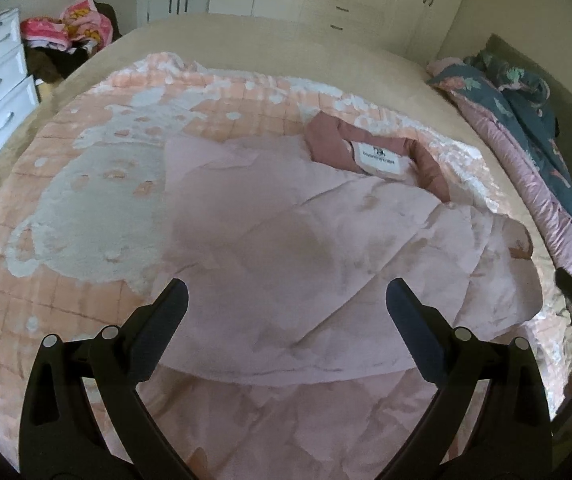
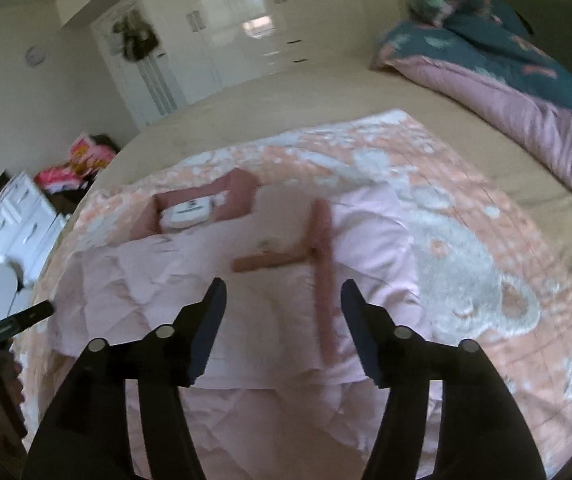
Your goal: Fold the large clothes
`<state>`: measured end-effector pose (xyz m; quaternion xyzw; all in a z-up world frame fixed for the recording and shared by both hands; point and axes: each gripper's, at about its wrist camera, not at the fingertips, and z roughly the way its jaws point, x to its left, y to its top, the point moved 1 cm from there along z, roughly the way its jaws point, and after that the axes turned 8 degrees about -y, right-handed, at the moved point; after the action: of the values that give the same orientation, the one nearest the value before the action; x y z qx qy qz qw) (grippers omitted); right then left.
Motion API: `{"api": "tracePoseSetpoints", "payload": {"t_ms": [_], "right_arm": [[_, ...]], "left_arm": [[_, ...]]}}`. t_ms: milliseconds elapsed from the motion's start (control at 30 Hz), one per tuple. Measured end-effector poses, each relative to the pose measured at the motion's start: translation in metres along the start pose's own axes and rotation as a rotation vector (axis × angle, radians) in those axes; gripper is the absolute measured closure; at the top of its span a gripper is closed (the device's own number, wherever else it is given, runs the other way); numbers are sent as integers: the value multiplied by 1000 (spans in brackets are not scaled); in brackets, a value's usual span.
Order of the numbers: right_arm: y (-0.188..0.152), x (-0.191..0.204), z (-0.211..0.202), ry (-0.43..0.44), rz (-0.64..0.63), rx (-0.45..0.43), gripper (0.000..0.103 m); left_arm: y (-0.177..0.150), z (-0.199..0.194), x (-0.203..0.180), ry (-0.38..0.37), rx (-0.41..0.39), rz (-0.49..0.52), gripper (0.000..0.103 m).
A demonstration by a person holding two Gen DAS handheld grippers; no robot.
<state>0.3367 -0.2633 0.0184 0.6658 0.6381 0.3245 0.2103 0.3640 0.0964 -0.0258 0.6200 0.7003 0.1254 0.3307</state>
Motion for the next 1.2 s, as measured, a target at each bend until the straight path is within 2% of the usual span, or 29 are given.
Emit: {"api": "tracePoseSetpoints", "payload": {"t_ms": [100,267,567,667,800,900,1200], "right_arm": [[3,27,0,25,-93,6,35],[0,75,9,53,-251,24,31],[-9,130,43,68,-380,90,31],[-13,137,58,61,-382,122,30],[-22,131,85,-8,-369,197,15],[-28,125,101,-8,-339,237,11],[-35,122,115,-12,-332,230,8]], "left_arm": [[0,15,-2,13,39,6,10],[-7,44,8,58,122,17,10],[-17,60,22,34,131,2,8],[-17,60,20,32,124,0,8],[-18,61,19,31,114,-1,8],[-20,60,19,31,108,1,8],[-24,36,10,33,80,5,9]]}}
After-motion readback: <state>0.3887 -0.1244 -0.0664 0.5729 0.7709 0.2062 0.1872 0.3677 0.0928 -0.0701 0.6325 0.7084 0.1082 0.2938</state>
